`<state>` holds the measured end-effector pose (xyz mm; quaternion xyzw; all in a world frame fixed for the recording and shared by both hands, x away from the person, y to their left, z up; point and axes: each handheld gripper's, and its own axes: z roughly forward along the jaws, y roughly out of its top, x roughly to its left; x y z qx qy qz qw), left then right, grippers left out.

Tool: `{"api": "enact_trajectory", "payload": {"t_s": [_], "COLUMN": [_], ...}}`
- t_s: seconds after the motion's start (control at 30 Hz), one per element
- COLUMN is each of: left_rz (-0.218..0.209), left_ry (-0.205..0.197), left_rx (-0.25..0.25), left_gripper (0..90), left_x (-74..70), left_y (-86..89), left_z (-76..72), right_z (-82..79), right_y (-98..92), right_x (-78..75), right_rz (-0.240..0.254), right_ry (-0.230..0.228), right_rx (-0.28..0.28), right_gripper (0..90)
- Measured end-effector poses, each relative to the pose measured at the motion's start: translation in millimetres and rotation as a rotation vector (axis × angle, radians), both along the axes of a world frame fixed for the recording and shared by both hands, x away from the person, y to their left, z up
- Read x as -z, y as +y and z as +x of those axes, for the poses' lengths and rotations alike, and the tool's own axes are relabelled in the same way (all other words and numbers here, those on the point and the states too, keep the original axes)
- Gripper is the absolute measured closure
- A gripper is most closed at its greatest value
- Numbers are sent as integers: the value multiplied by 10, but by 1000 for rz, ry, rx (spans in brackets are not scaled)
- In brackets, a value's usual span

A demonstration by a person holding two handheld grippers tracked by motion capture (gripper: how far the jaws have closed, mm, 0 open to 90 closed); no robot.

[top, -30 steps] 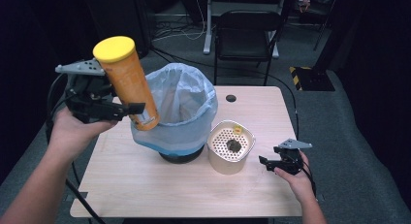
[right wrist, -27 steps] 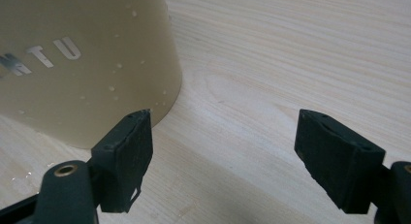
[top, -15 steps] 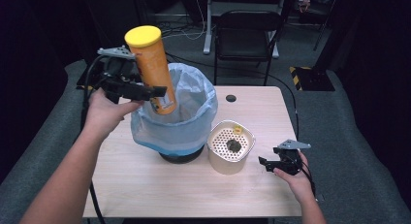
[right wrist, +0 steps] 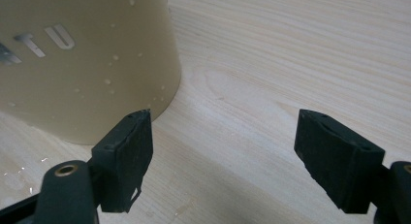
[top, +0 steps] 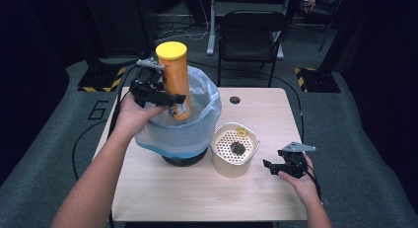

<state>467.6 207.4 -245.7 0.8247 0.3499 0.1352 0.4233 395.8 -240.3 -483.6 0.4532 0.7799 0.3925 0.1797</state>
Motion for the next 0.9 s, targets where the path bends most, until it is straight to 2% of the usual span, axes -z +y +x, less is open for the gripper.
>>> {"api": "enact_trajectory", "payload": {"t_s": [0.07,0.13,0.2,0.43,0.47,0.5,0.6,0.63,0.77,0.83,0.87,0.9], "left_rz": [6,48,72,106,115,119,101,92,105,79,67,37], "left_ry": [9,23,42,131,133,111,89,88,80,60,63,53], "left_rx": [1,-7,-14,-35,-46,-67,-85,-81,-86,-91,-83,-82], "left_gripper": [241,241,241,235,228,213,148,147,160,168,174,179], "left_x": [22,68,100,161,167,165,121,107,77,48,29,-3], "left_y": [-9,-46,-65,-51,-49,-45,6,25,101,171,208,292], "left_z": [20,52,73,132,131,123,107,93,34,-25,-48,-104], "right_z": [-2,-1,-3,-3,-3,-6,-5,-6,-10,-13,-11,-13], "right_y": [-9,-16,-16,-21,-22,-21,-30,-29,-28,-30,-32,-32], "right_x": [-2,-4,-5,-7,-8,-12,-15,-16,-16,-16,-15,-15], "right_rz": [-5,-9,-8,-5,-4,3,-1,-1,1,3,0,0], "right_ry": [1,-5,-3,-5,-7,-2,-7,-7,-5,-5,-8,-9], "right_rx": [-7,-11,-11,-8,-5,-4,-4,-4,-2,-1,-4,-4], "right_gripper": [213,214,214,214,214,214,214,214,214,214,214,214]}}
